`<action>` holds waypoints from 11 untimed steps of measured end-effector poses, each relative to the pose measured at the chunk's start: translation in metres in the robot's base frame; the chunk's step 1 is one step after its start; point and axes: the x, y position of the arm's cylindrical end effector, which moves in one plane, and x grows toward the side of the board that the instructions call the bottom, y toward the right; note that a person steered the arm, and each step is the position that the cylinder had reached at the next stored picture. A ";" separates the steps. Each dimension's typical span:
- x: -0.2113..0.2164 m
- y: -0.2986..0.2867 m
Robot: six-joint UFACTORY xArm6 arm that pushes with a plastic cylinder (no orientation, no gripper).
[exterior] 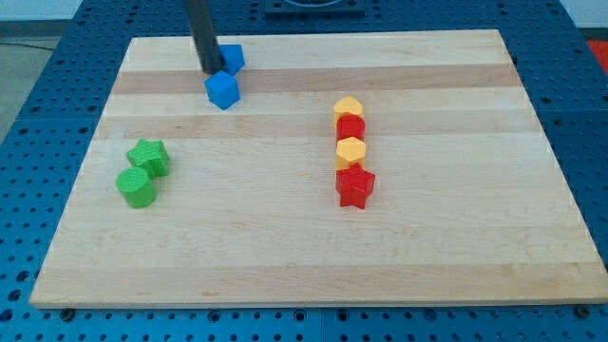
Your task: Slide the blue cube below the triangle
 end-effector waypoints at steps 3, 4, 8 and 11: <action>-0.004 0.020; -0.004 0.023; 0.100 -0.030; 0.090 -0.024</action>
